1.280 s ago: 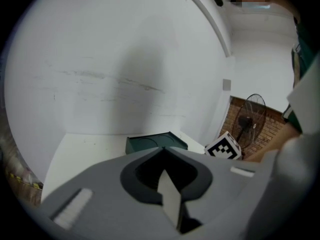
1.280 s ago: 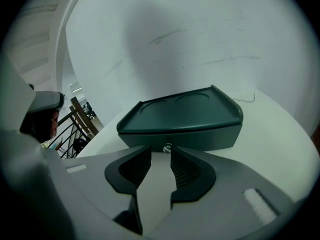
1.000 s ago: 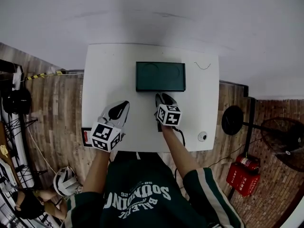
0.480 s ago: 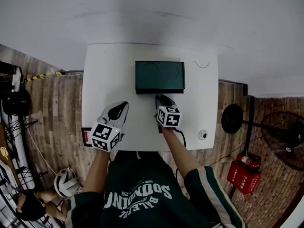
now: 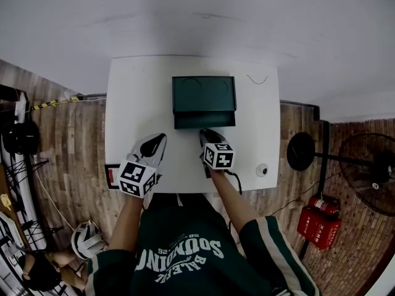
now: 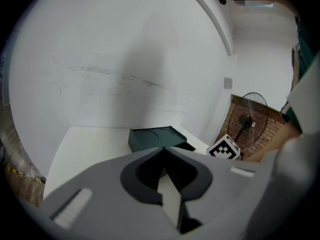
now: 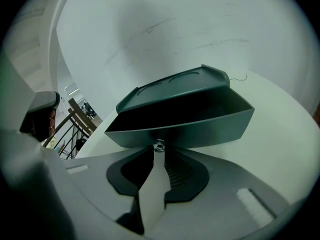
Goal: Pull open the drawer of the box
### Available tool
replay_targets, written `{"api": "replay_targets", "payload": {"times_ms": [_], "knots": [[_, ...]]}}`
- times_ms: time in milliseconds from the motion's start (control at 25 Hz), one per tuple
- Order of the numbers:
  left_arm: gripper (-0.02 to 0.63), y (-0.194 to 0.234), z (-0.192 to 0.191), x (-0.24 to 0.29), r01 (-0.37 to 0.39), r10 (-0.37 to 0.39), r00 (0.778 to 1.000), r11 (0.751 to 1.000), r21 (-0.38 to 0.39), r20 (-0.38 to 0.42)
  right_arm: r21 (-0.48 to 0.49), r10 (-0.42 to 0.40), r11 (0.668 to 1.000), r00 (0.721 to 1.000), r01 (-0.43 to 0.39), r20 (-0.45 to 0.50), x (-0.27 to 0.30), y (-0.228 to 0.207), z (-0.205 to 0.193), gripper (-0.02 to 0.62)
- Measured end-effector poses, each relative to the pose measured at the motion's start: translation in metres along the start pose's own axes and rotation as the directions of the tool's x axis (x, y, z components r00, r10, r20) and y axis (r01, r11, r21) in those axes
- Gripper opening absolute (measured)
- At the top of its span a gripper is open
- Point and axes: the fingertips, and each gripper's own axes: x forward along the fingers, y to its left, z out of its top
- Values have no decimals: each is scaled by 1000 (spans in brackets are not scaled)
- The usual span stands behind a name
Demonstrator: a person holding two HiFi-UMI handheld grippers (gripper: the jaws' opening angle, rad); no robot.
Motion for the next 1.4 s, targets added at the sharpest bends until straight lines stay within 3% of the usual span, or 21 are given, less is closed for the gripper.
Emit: {"api": "replay_targets", "payload": {"times_ms": [960,1200,1280,1400], "knots": [[52,-26,5,-25,2,-4,999,1000,31,52,-7,17,1000,998,-18,-61,-34,10,-49,71],[52,-29,22,-28,-1,-3,995,999,51,95,-26,14,1000,997,-12,70,-69,11,-23,65],[52,-30,30,-29,-3,-4,994,998,62,111,-37,24,999,990,-19,141,-83,11,-2,12],[54,-33,42,-31,-7,-4,991,997,80,134,-71,57,997,971,-42,232,-102,17,30,2]]}}
